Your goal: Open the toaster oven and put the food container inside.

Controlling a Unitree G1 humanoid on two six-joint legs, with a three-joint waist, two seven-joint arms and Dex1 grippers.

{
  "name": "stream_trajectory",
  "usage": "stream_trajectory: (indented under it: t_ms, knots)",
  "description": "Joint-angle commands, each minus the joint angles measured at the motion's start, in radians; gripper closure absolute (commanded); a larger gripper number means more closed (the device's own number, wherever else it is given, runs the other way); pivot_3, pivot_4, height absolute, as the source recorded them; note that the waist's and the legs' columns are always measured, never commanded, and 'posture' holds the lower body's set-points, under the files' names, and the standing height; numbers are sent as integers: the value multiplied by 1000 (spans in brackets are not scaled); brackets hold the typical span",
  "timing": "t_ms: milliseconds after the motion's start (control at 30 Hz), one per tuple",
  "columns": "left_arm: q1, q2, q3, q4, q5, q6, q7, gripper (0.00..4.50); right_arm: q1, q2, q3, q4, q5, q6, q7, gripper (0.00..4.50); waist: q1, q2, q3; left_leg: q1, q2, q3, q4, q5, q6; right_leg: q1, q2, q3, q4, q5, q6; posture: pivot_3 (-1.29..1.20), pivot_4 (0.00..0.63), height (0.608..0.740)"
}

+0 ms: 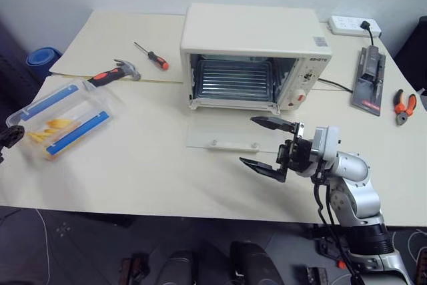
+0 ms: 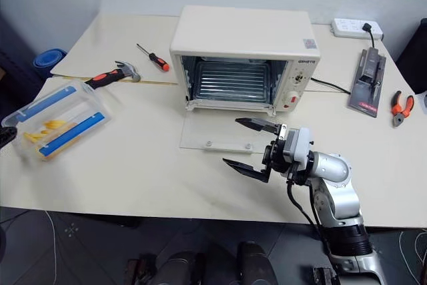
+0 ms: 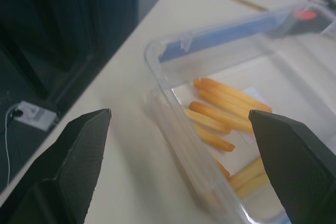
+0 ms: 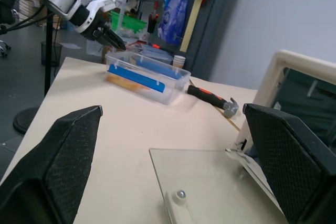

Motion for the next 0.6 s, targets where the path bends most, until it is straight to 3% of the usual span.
stream_trajectory:
  t_ms: [33, 67, 167, 300, 600]
  knots:
    - [-103, 33, -65, 130, 78, -9, -17, 35, 4, 1, -6, -41, -5, 0, -31, 0, 1, 0, 0, -1, 0, 0, 0, 0, 0, 0, 0, -3, 0, 0, 0, 0, 150, 740]
    - [-136, 33, -90, 162, 95, -8, -30, 35, 4, 3, -5, -43, -9, 2, -39, 0, 2, 0, 0, -1, 0, 0, 0, 0, 0, 0, -1, -5, 0, 0, 0, 0, 150, 740]
    - [-231, 27, -129, 275, 138, -35, -50, 622, 3, 6, -1, -43, -21, 0, -55, 0, 6, -1, 0, -2, 0, 0, 3, -1, 1, 1, -2, -8, 0, 0, 0, 0, 150, 740]
    - [-303, 32, -147, 380, 177, -59, -80, 1770, 1, 6, -1, -44, -31, 0, -73, 0, 6, -1, 0, -2, 0, 0, 5, 0, 0, 2, -3, -9, 0, 0, 0, 0, 150, 740]
    - [-320, 42, -150, 301, 199, -14, -151, 4228, 15, -32, -21, -54, -37, 13, -83, 0, 5, -1, 0, -1, 1, 0, 5, 3, -3, 2, -3, -9, 2, 0, 0, 0, 150, 740]
